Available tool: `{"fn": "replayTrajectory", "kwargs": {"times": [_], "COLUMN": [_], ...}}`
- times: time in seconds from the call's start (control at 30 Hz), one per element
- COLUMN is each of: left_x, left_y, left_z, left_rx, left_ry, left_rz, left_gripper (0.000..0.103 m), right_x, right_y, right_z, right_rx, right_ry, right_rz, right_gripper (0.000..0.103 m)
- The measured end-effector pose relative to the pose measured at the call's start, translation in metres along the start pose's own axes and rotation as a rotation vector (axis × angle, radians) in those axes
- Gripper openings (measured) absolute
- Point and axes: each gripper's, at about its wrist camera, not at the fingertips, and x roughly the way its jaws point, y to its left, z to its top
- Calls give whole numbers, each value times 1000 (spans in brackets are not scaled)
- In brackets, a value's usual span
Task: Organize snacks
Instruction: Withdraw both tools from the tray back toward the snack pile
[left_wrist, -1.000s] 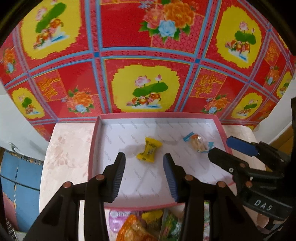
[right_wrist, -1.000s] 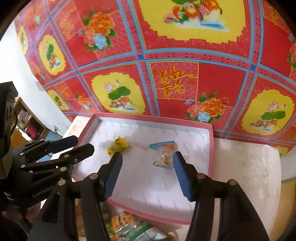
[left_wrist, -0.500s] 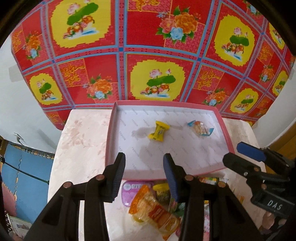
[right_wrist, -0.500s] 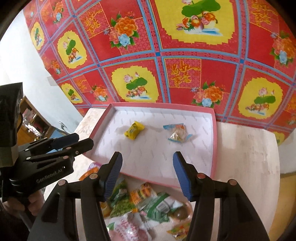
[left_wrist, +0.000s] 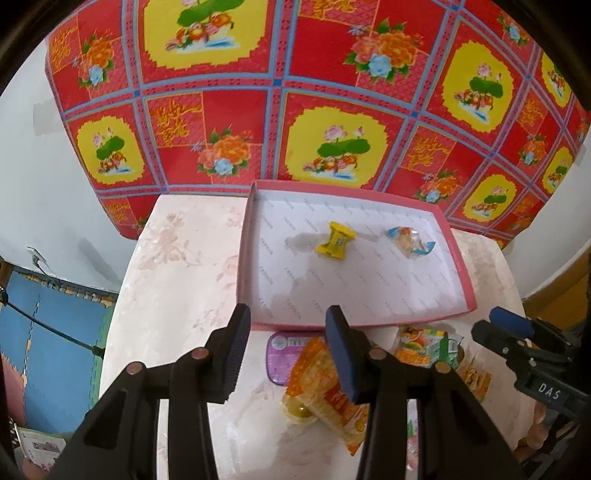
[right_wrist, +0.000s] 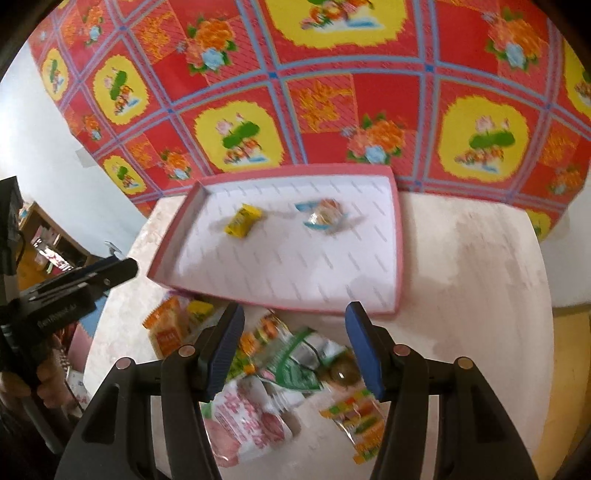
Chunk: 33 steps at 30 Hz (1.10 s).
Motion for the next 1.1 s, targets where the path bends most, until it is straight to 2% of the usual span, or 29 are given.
{"fn": "replayTrajectory", "kwargs": {"times": [0.33, 0.47, 0.8, 1.1], "left_x": [13, 15, 16, 21], "left_y": [19, 20, -8, -32], "left_z": [-14, -19, -38, -55], "left_rx": [-44, -58, -22, 57], "left_ry": [45, 70, 141, 183], "left_rz": [25, 3, -100, -107], "left_gripper": [45, 45, 45, 48], "right_x": [2, 1, 1, -4], "right_y": [-19, -25, -32, -40], "right_z": [-23, -28, -42, -51], "right_rx": [35, 51, 62, 75], "right_ry": [36, 40, 63, 70], "right_rz": [-26, -35, -44, -49], "right_gripper": [58, 58, 58, 58]}}
